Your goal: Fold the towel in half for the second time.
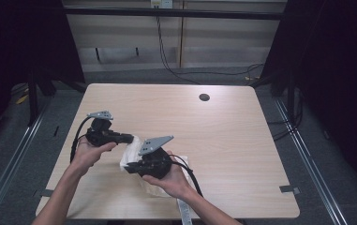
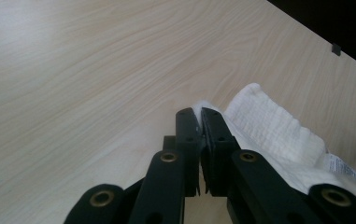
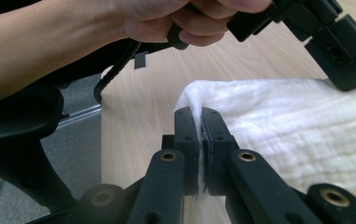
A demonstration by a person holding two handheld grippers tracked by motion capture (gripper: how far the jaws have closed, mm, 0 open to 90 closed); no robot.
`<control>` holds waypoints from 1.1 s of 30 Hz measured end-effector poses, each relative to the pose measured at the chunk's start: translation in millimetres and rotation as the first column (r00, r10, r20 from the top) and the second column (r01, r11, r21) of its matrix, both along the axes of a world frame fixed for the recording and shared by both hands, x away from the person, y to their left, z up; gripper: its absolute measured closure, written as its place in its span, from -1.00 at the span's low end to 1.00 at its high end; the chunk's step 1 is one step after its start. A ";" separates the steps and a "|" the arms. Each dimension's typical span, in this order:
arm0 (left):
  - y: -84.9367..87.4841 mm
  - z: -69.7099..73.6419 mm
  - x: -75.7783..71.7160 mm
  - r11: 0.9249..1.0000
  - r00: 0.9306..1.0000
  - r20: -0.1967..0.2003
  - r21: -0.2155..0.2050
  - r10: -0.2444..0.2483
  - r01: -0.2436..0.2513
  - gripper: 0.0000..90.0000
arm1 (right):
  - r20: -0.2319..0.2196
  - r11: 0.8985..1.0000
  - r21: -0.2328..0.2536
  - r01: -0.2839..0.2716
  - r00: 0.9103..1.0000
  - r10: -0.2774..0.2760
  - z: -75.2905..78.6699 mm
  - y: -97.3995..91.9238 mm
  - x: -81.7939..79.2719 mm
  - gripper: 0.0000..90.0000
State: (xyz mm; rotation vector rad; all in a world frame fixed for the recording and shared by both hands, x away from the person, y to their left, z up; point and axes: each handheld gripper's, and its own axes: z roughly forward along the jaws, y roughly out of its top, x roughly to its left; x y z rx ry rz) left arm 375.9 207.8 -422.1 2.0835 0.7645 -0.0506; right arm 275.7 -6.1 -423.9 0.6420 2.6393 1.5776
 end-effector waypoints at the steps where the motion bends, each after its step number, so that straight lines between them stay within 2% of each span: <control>1: -3.8 -1.5 0.0 1.000 1.000 0.000 0.002 -0.007 0.007 0.93 | -0.005 1.000 0.004 0.007 1.000 -0.007 -2.3 -3.9 -1.1 0.93; 4: -15.1 -3.3 1.1 1.000 1.000 -0.002 0.000 -0.024 0.024 0.92 | -0.010 1.000 0.006 0.027 1.000 -0.027 -7.1 -14.6 -4.5 0.93; 7: -26.6 -3.9 2.3 0.999 0.999 -0.006 -0.010 -0.034 0.034 0.92 | -0.008 0.998 0.029 0.052 0.999 -0.052 -6.8 -23.4 -7.5 0.93; 8: -29.9 -4.0 3.3 0.999 0.999 -0.006 -0.001 -0.042 0.042 0.92 | -0.008 0.998 0.037 0.060 0.998 -0.060 -6.3 -26.5 -8.2 0.93; 13: -41.8 -5.8 6.9 0.999 0.999 -0.009 -0.027 -0.047 0.046 0.91 | -0.015 0.995 0.047 0.088 0.996 -0.087 -2.8 -35.4 -7.8 0.93; 16: -37.4 -5.7 7.3 0.998 0.999 -0.013 -0.052 -0.036 0.035 0.91 | -0.033 0.992 0.066 0.107 0.994 -0.105 3.0 -32.1 -4.4 0.93; 18: -32.1 -5.1 7.6 0.998 1.000 -0.011 -0.048 -0.029 0.028 0.91 | -0.027 0.991 0.071 0.111 0.994 -0.109 5.8 -27.8 -3.8 0.93; 22: -22.4 -2.3 9.6 0.997 1.000 -0.008 -0.071 -0.005 0.005 0.90 | -0.033 0.991 0.073 0.111 0.993 -0.109 4.7 -17.8 -1.8 0.93; 26: -17.5 -0.7 8.2 0.998 1.000 -0.002 -0.070 0.002 -0.002 0.91 | -0.044 0.991 0.087 0.098 0.995 -0.094 2.8 -9.0 0.4 0.93; 33: -12.2 -9.2 1.1 0.997 1.000 -0.012 -0.079 0.002 -0.003 0.90 | -0.078 0.993 0.077 0.090 0.993 -0.084 -18.5 4.8 -6.7 0.93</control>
